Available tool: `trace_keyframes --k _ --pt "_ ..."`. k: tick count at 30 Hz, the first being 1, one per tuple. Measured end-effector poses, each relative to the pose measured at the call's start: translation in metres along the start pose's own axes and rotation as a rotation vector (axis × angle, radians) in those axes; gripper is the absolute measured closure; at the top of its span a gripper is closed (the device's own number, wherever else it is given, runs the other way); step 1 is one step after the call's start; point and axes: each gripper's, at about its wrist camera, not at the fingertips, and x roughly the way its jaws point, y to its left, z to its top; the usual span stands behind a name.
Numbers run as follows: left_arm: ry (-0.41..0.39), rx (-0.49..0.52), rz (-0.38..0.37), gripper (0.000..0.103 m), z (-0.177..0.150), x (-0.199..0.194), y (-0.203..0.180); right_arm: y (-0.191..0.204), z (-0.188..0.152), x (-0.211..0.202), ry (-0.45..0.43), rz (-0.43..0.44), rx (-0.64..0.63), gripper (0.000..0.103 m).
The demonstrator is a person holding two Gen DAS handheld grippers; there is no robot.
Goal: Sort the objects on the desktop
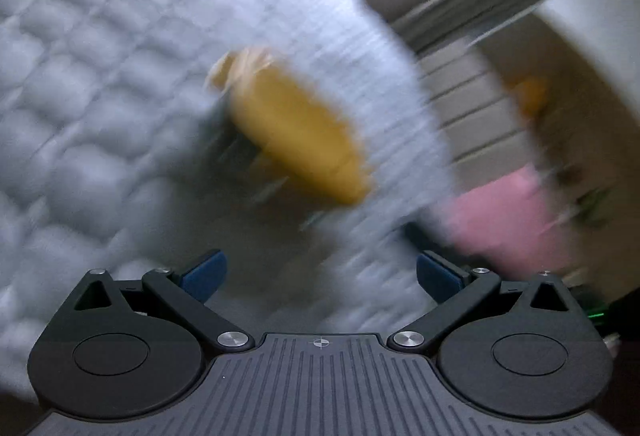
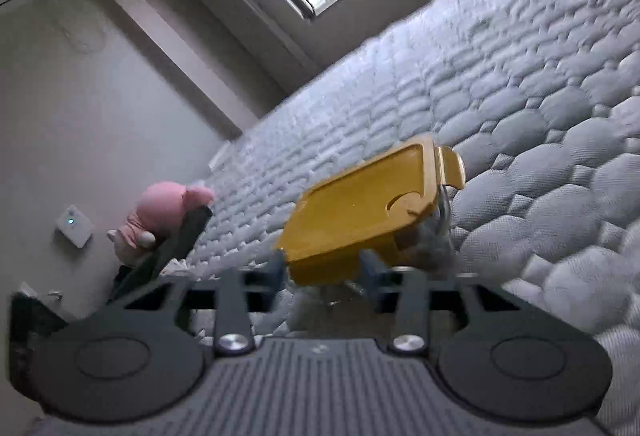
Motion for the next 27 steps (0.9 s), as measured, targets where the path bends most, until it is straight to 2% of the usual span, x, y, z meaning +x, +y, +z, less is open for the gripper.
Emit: trace_keyframes --k 2,3,5,7,8,10,13,16,20,23,27 --pt "-0.076 0.074 0.006 0.0 0.036 0.011 -0.016 -0.002 0.02 0.022 -0.015 -0.067 -0.042 0.067" --pt "-0.062 0.101 0.006 0.0 0.051 0.026 -0.02 -0.003 0.028 0.032 -0.024 -0.098 -0.073 0.067" --pt "-0.011 0.142 -0.001 0.0 0.078 0.06 -0.027 -0.005 0.041 0.054 -0.026 -0.145 -0.123 0.072" --pt "0.068 0.139 0.0 0.0 0.092 0.094 -0.022 -0.01 0.05 0.076 0.005 -0.164 -0.137 0.077" --pt "0.107 0.133 0.022 0.0 0.093 0.11 -0.017 -0.014 0.051 0.084 0.026 -0.162 -0.136 0.081" --pt "0.166 0.119 0.079 0.0 0.09 0.133 -0.003 -0.019 0.048 0.094 0.079 -0.125 -0.12 0.081" --pt "0.136 0.083 0.047 0.0 0.085 0.132 0.016 -0.02 0.043 0.1 0.098 -0.101 -0.169 0.085" --pt "0.121 -0.002 0.017 0.0 0.083 0.122 0.029 -0.017 0.043 0.099 0.103 -0.132 -0.207 0.092" --pt "0.104 -0.016 0.024 0.001 0.074 0.118 0.032 -0.016 0.048 0.1 0.062 -0.191 -0.237 0.094" --pt "0.088 -0.025 0.039 0.003 0.072 0.113 0.033 -0.016 0.047 0.1 0.046 -0.197 -0.239 0.094" --pt "0.093 -0.06 0.018 0.003 0.077 0.114 0.041 -0.011 0.04 0.098 0.037 -0.221 -0.291 0.094"
